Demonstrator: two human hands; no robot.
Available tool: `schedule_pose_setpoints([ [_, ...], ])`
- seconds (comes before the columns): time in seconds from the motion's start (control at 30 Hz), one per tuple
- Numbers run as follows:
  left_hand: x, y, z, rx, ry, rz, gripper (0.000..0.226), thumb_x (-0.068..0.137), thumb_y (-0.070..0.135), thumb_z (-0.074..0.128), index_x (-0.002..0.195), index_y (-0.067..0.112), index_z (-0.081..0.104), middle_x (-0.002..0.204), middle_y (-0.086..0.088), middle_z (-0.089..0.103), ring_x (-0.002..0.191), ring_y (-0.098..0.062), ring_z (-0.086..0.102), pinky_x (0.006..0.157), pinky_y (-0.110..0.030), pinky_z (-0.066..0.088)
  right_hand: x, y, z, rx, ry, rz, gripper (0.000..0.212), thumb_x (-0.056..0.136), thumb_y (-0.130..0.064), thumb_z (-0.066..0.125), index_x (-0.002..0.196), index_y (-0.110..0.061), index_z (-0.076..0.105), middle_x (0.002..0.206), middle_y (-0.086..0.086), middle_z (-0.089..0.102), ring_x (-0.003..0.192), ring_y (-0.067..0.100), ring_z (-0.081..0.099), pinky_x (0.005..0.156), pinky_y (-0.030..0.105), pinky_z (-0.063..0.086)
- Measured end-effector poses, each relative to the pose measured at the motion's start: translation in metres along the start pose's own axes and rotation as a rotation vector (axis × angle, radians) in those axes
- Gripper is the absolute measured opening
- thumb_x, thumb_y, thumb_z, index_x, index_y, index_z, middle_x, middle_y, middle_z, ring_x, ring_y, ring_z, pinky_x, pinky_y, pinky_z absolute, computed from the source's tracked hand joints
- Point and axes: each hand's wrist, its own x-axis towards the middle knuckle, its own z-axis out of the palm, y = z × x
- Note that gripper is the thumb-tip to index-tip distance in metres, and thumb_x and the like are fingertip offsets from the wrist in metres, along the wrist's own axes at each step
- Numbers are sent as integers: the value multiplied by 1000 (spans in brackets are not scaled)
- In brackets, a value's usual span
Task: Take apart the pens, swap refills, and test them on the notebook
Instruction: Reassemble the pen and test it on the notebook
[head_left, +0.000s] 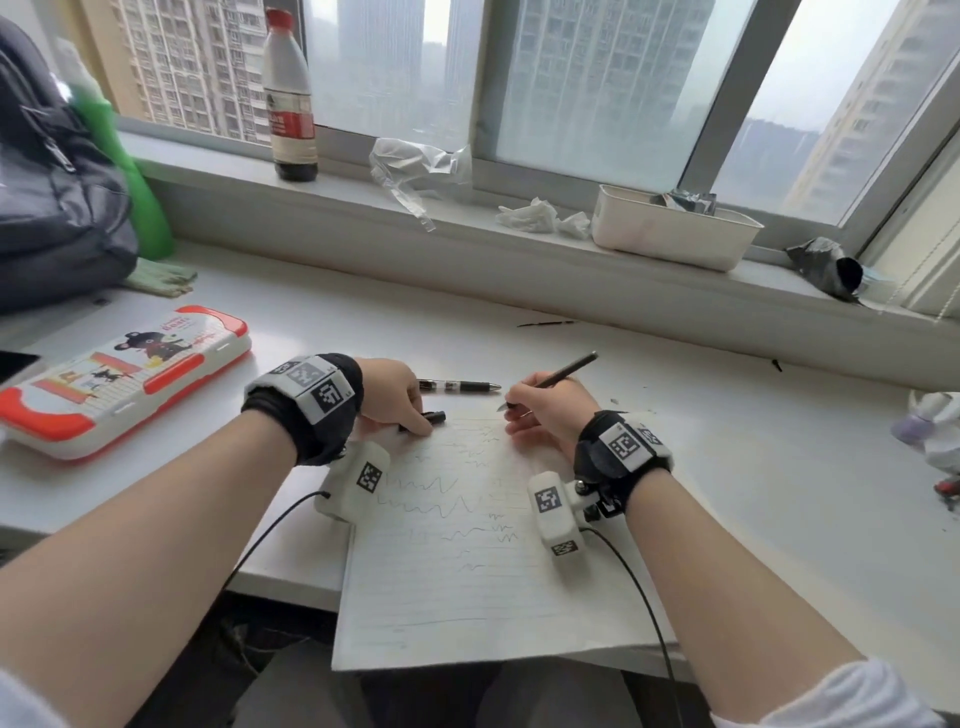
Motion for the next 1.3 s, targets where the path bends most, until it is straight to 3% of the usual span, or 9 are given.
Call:
schedule_pose_setpoints([
  [0.1, 2, -2, 2, -22, 4, 17, 31, 77, 52, 71, 96, 27, 68, 100, 4, 70, 84, -14, 60, 73, -25, 48, 1, 5, -3, 9, 28, 27, 21, 85, -6, 68, 99, 8, 63, 76, 21, 71, 56, 23, 68, 53, 32, 58],
  [0.27, 7, -5, 4, -73, -3, 32, 30, 78, 50, 73, 95, 26, 67, 104, 2, 71, 95, -19, 65, 81, -30, 53, 4, 6, -2, -65, 38, 6, 15, 84, -2, 66, 95, 8, 63, 70, 20, 71, 52, 23, 66, 49, 29, 56],
  [0.6, 10, -6, 6, -53, 19, 35, 33, 77, 49, 72, 99, 26, 68, 102, 6, 69, 87, -13, 61, 79, -27, 49, 3, 7, -6, -103, 120, 32, 11, 84, -7, 63, 90, 2, 65, 72, 17, 72, 54, 21, 69, 50, 28, 55],
  [0.77, 11, -6, 6, -51, 21, 36, 34, 77, 50, 73, 100, 26, 68, 101, 6, 69, 85, -13, 60, 77, -26, 49, -7, 0, -3, -98, 31, 14, 8, 83, 0, 64, 90, 4, 64, 74, 22, 70, 49, 18, 65, 45, 24, 52],
  [0.97, 8, -5, 6, -42, 25, 36, 34, 78, 48, 72, 102, 24, 68, 97, 7, 67, 85, -12, 59, 78, -26, 47, -5, 0, 1, -71, 60, 29, 3, 80, 2, 61, 79, -1, 60, 68, 25, 66, 43, 20, 60, 41, 24, 46],
  [1.3, 8, -4, 5, -47, 29, 38, 30, 78, 48, 72, 98, 26, 66, 93, 9, 65, 84, -12, 58, 70, -23, 44, 0, 4, -6, -185, 91, 20, 6, 78, -9, 60, 76, -4, 64, 59, 10, 70, 46, 16, 60, 43, 24, 45],
])
